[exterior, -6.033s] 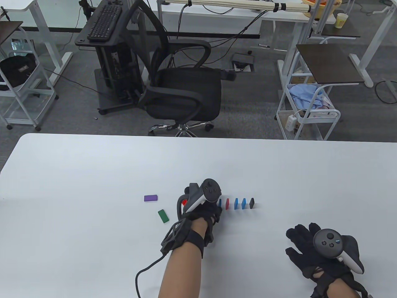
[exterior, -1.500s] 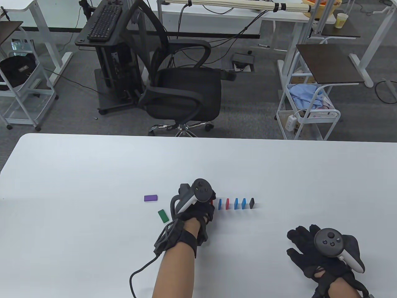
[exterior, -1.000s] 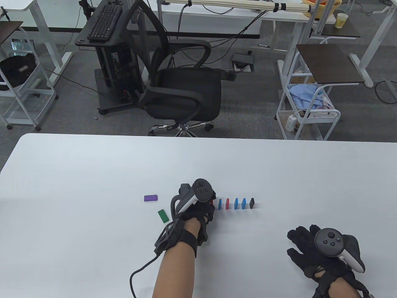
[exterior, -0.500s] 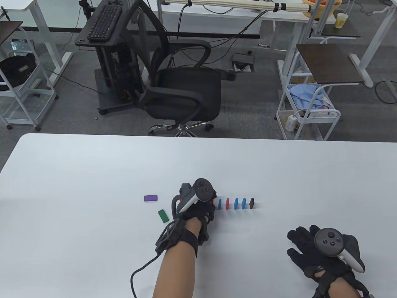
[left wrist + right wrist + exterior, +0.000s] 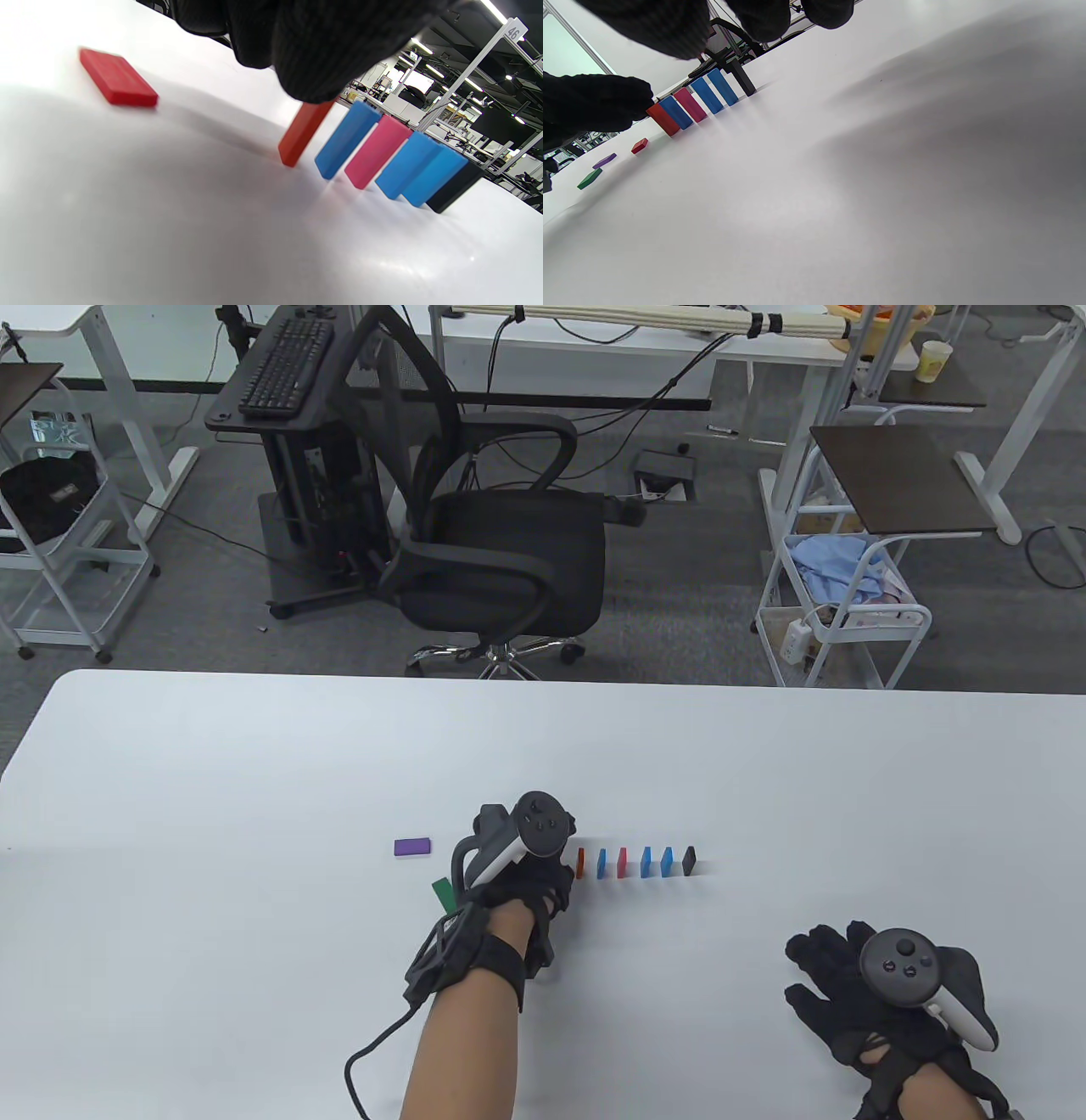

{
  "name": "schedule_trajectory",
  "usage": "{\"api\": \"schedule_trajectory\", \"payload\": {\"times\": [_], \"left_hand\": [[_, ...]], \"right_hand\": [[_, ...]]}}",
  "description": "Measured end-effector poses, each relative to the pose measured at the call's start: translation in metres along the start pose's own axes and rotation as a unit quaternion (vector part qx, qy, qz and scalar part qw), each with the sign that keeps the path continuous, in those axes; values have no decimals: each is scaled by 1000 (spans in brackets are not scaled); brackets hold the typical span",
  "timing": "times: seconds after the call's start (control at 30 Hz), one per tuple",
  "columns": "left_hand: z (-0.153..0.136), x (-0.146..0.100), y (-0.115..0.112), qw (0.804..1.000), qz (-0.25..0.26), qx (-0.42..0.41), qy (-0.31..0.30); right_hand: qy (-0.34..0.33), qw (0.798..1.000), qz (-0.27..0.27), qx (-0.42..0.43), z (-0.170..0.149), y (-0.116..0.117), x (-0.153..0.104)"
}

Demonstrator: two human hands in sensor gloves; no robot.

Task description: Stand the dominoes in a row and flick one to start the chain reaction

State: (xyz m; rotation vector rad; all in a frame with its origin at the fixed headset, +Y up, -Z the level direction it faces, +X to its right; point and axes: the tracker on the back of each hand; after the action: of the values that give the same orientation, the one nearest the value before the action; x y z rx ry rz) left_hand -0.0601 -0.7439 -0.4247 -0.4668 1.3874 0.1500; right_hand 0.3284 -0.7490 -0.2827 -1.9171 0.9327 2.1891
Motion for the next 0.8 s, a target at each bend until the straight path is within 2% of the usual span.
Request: {"api": "schedule_trajectory", "payload": {"times": [0.2, 0.4, 0.6, 0.8], "left_hand": [[-15, -12, 21, 1000, 16, 12, 12], [-28, -17, 31, 999, 25, 11, 25], [-35, -13, 26, 999, 17, 32, 29], [-34, -3, 14, 995, 2, 101, 27]], "right_hand": [[0, 1000, 0, 0, 0, 1, 0], [0, 1000, 0, -2, 1, 2, 0], [1, 1000, 1, -3, 1, 2, 0], [2, 1000, 1, -3, 0, 2, 0]]}}
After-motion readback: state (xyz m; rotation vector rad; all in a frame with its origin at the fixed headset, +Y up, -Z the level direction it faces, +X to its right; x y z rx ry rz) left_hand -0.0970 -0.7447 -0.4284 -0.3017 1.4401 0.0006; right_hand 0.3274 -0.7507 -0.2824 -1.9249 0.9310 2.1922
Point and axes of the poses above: the tracker on the back of each hand, its own z axis roughly to the thumb side, its own x axis roughly from the wrist to the fingertips, y = z × x, and after that the axes turned 3 degrees about z, right-handed
